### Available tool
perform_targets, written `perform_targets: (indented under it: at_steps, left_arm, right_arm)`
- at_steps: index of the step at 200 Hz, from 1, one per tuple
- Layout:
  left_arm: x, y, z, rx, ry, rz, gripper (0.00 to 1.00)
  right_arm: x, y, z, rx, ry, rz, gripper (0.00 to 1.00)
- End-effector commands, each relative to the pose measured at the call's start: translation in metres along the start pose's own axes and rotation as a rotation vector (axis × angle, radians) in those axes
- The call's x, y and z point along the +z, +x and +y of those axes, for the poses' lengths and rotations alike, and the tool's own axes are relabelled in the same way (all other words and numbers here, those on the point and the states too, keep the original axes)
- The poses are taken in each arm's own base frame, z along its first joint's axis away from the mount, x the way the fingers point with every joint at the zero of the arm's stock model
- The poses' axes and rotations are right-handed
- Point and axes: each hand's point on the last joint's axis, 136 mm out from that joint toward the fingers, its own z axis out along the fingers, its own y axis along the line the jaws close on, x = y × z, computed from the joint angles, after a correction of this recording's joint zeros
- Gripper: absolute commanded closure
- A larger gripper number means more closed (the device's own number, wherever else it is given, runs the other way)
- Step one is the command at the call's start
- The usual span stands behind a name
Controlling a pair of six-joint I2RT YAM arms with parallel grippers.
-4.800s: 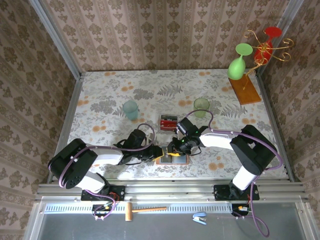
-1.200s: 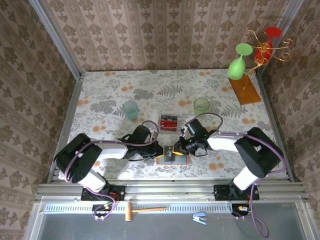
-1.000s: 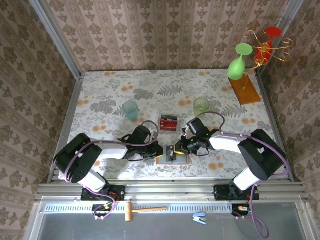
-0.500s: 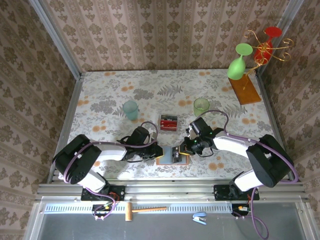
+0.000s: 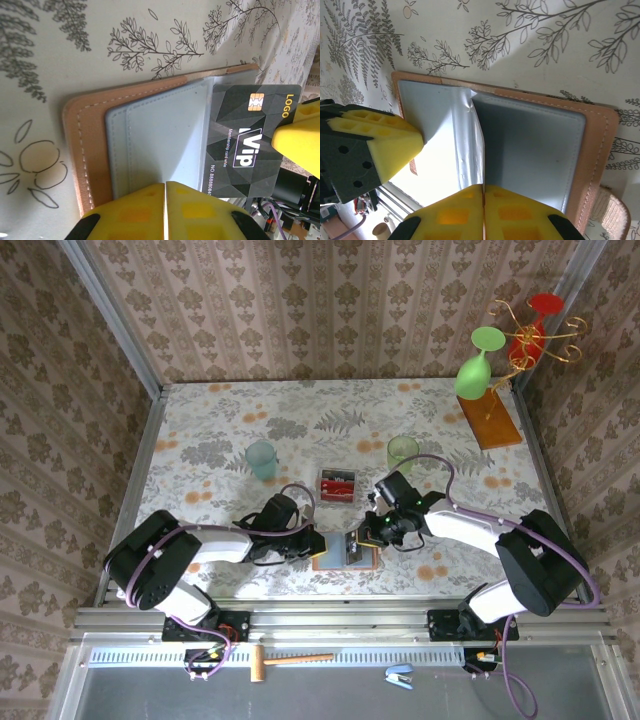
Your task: Take the credit cards out of the card holder
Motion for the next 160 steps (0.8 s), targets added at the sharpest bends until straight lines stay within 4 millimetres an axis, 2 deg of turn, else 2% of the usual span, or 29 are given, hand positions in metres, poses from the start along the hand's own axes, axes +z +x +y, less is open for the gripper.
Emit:
perform_targets:
  at_steps: [1,75,160]
  left_arm:
    - [-0.003,0.006,0.009,-0.028,-0.022,0.006,0.89]
    - [-0.002,0.005,0.008,-0.027,-0.01,0.0,0.89]
    - [0.001,0.004,0.006,-0.023,0.0,0.009,0.88]
  right_arm:
    - [0.002,-0.001,-0.004,0.002,0.06,0.003,0.93]
    - [0.009,0.004,0.007,0.005,0.053,0.014,0.88]
    - [-0.002,0.011,0.007,0.032,0.057,0.003,0.88]
